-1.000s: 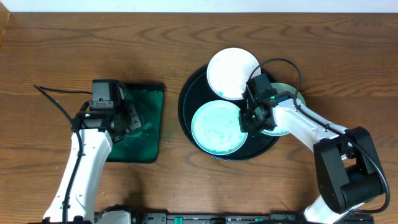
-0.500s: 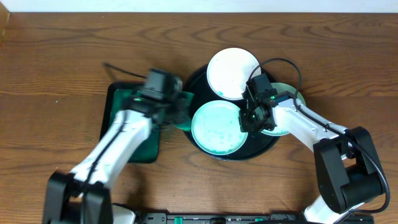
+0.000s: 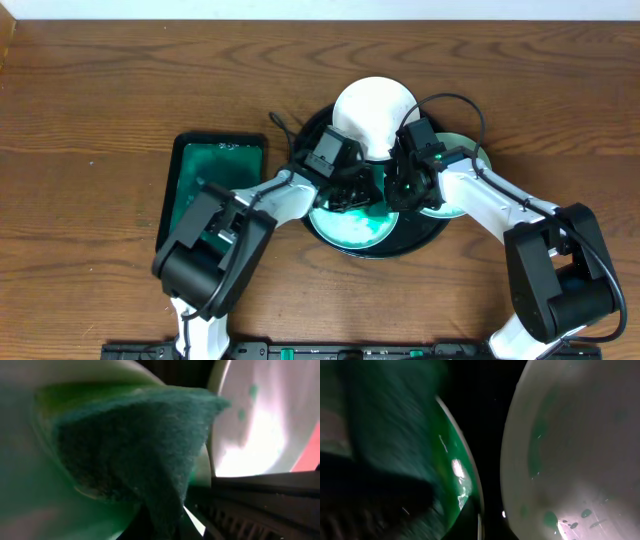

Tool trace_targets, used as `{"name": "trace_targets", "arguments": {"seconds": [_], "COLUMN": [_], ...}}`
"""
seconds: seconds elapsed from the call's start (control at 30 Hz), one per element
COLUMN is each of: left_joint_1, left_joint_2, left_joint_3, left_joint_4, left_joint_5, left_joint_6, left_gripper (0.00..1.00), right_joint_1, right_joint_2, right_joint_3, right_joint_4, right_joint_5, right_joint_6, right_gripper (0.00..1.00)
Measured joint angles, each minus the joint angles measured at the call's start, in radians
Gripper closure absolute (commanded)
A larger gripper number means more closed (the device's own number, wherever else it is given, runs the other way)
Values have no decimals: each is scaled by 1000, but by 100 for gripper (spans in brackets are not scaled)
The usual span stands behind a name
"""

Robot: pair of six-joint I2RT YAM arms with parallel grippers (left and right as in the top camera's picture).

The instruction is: Clean dirty plates on tray and stack at the side

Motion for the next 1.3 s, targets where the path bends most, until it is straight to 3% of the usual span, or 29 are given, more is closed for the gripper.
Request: {"name": "trace_targets", "arguments": {"seconds": [0.13, 0.27, 0.43, 0.6, 0.87, 1.1, 1.3], "left_joint_1": [-6, 6, 62, 124, 131, 70, 51], "left_joint_2": [13, -1, -76, -132, -137, -74, -70], "left_joint_3": [12, 40, 39, 29, 13, -4, -4], "left_joint_4": [-31, -179, -389, -462, -410, -150, -201], "left_joint_5": [43, 22, -116, -288, -297, -61, 30], "left_joint_6": [-19, -24, -32, -41, -2, 64, 75], "left_gripper": [93, 93, 93, 93, 93, 93, 93], "right_joint_1": [0, 0, 0, 0, 0, 0, 0], "right_joint_2": [0, 0, 0, 0, 0, 0, 0], "right_joint_3": [0, 0, 0, 0, 0, 0, 0], "right_joint_4": [0, 0, 0, 0, 1, 1, 1], "right_joint_5": [0, 0, 0, 0, -1, 0, 0], "right_joint_6": [0, 0, 0, 0, 0, 0, 0], "right_gripper": [99, 99, 99, 99, 99, 99, 99]}}
